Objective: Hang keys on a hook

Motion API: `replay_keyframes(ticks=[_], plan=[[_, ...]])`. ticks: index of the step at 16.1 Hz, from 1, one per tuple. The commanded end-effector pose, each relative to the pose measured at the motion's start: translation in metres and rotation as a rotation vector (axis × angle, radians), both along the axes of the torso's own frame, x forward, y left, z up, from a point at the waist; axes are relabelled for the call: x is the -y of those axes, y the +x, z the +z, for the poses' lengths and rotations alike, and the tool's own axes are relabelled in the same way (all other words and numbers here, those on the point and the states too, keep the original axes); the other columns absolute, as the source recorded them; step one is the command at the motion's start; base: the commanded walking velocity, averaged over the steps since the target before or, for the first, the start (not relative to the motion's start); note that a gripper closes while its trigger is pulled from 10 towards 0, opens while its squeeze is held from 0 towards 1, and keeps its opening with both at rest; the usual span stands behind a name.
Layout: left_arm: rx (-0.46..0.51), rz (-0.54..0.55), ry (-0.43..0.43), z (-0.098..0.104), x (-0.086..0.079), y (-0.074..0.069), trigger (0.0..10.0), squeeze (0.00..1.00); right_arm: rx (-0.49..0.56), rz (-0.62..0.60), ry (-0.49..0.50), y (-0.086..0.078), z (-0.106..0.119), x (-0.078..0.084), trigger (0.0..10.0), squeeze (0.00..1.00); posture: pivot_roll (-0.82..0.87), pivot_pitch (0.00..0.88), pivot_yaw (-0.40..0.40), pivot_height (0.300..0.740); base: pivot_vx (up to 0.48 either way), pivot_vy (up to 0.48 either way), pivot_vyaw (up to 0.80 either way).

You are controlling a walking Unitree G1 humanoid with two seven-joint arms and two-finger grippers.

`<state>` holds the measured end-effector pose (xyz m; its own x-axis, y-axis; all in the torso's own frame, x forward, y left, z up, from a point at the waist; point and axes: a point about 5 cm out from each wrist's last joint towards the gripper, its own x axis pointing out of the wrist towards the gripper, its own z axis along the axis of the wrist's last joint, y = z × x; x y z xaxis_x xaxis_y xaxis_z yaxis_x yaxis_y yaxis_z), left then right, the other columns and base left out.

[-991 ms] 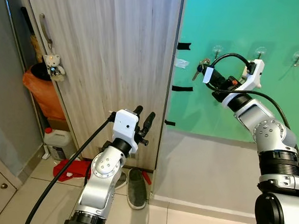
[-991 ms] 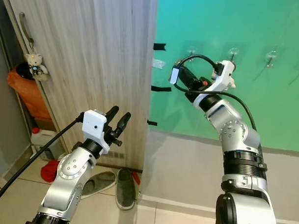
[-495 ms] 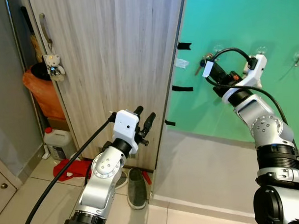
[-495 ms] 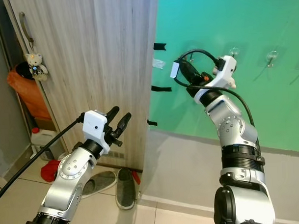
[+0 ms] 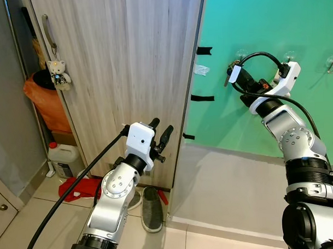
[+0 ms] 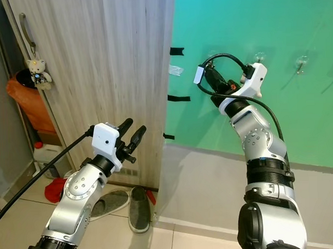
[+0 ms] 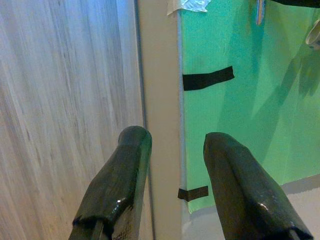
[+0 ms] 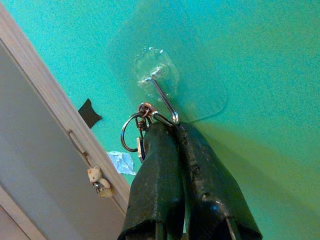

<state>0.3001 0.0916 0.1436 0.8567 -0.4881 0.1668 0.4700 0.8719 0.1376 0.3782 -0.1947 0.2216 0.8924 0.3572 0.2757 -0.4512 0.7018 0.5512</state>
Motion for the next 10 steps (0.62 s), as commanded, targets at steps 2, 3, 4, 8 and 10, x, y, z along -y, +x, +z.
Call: replay_keyframes(ticks=[2,3,4,8,10], plan=[[0.015,-0.019,0.012,0.003,0.004,0.001,10.0,0.0,0.055,0.004,-0.043,-0.001,0.012,0.003,0.0,0.0,-0.02,0.0,-0.055,0.74,0.0,0.0,0.0],[0.016,-0.02,0.013,0.003,0.004,0.001,10.0,0.0,0.065,0.023,-0.065,-0.002,0.012,0.0,0.0,0.0,-0.02,0.0,-0.057,0.74,0.0,0.0,0.0],[0.016,-0.02,0.014,0.002,0.004,0.001,10.0,0.0,0.069,0.03,-0.077,-0.003,0.012,-0.001,0.0,0.0,-0.02,0.0,-0.057,0.74,0.0,0.0,0.0],[0.018,-0.022,0.015,0.002,0.005,0.001,10.0,0.0,0.151,0.059,-0.241,-0.009,0.017,-0.013,0.0,0.0,-0.02,0.0,-0.061,0.74,0.0,0.0,0.0],[0.017,-0.023,0.013,0.001,0.006,0.001,10.0,0.0,0.245,0.06,-0.267,-0.015,0.036,-0.015,0.0,0.0,-0.02,0.0,-0.062,0.74,0.0,0.0,0.0]])
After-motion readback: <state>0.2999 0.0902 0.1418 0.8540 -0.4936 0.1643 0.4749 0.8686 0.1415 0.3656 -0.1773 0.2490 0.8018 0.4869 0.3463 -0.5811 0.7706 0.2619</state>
